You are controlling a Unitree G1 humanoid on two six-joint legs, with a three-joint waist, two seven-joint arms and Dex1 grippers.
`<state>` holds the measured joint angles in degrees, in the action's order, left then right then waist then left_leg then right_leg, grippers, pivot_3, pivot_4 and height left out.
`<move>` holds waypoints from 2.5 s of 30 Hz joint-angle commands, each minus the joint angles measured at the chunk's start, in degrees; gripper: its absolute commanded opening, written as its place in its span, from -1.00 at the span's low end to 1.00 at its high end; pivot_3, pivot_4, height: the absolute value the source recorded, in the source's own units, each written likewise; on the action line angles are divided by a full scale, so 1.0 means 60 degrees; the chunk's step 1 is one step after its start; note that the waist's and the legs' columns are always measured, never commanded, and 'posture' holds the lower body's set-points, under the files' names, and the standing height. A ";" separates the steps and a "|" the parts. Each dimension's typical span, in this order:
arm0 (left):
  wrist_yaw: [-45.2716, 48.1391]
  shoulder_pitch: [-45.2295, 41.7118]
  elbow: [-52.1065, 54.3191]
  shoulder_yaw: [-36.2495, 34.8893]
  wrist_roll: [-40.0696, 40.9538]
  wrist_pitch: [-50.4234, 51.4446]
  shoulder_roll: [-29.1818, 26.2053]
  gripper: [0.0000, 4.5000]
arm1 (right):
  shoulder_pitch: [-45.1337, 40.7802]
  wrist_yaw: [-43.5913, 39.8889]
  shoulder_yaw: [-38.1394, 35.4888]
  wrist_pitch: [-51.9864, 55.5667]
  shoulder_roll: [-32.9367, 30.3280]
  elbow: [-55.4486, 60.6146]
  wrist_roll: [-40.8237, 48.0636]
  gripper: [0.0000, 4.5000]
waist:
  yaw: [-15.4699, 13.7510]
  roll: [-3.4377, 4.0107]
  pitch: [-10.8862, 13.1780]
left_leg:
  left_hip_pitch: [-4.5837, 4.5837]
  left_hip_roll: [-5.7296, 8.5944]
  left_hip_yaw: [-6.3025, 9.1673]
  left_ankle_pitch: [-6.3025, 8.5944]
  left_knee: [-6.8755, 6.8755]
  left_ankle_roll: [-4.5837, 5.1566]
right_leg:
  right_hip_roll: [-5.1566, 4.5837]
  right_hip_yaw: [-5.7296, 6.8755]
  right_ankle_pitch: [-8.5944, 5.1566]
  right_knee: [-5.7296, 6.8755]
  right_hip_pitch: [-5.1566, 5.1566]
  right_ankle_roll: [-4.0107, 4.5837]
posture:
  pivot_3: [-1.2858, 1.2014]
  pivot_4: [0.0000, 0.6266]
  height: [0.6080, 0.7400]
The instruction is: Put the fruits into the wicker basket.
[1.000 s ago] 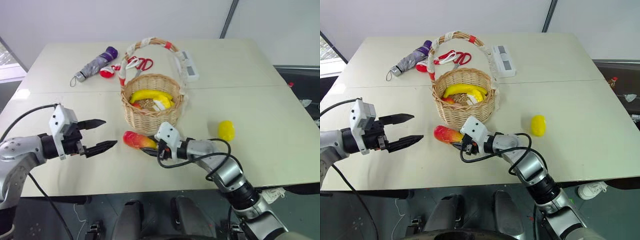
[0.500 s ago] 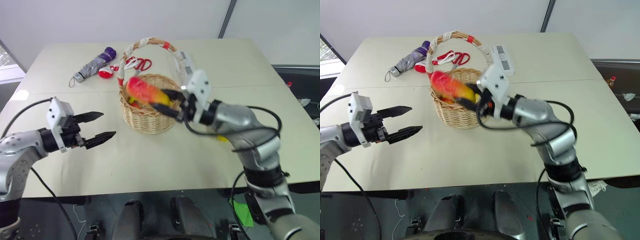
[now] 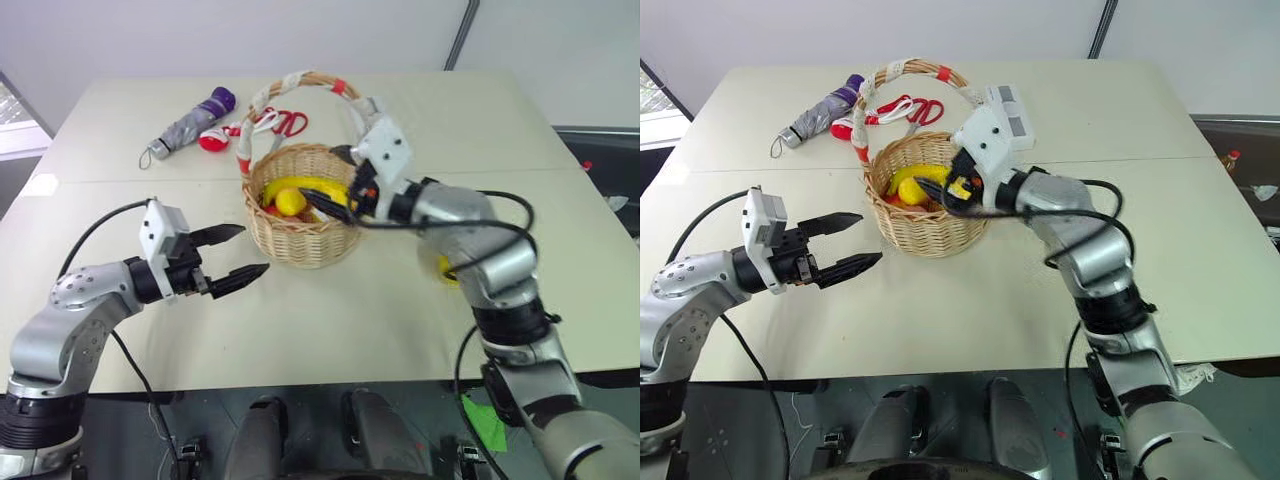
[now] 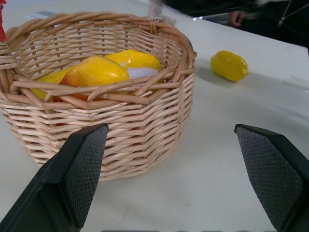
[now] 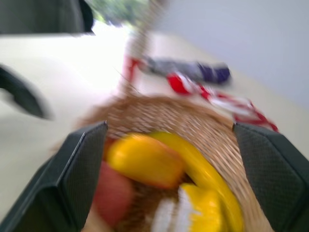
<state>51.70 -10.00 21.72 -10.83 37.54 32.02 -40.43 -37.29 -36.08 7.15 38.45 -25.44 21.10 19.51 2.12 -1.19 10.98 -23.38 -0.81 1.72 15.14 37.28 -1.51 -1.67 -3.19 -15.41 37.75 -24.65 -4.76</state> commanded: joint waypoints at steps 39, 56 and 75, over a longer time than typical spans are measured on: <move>0.0490 -0.0408 -0.0370 0.0588 -0.0362 -0.0617 0.0136 1.00 | 0.2632 0.0534 -0.1253 0.0789 -0.1247 0.2858 0.0951 -0.26 | 0.0071 0.0017 -0.0002 | 0.0058 -0.0036 -0.0015 -0.0003 0.0018 0.0000 | 0.0140 -0.0028 -0.0008 0.0036 0.0034 0.0014 | 0.03 -0.52 1.00; -0.0361 0.0373 0.0593 0.0155 -0.0200 -0.0542 0.0229 1.00 | -0.1281 0.1863 0.0447 -0.0424 0.1862 -0.1600 -0.0893 0.98 | 0.0049 0.0012 -0.0004 | 0.0002 0.0011 -0.0013 -0.0013 0.0025 -0.0019 | 0.0008 -0.0007 0.0009 0.0045 -0.0019 0.0020 | 0.03 -0.52 1.00; -0.0019 -0.0293 0.0043 0.0589 -0.0230 -0.0555 0.0439 1.00 | 0.0339 0.3141 -0.1375 -0.0900 0.1873 -0.1801 -0.0244 0.98 | 0.0104 0.0013 -0.0004 | 0.0068 -0.0035 -0.0014 -0.0015 0.0022 -0.0020 | 0.0130 0.0001 0.0006 0.0063 0.0028 0.0040 | 0.03 -0.52 1.00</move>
<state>51.20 -11.29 20.90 -7.10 35.60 29.33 -37.71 -33.00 -18.59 -0.94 36.92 -15.60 12.31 19.17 2.75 -1.11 10.95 -22.99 -1.03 1.64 15.04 37.38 -1.64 -0.89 -3.19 -15.38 38.13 -24.51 -4.51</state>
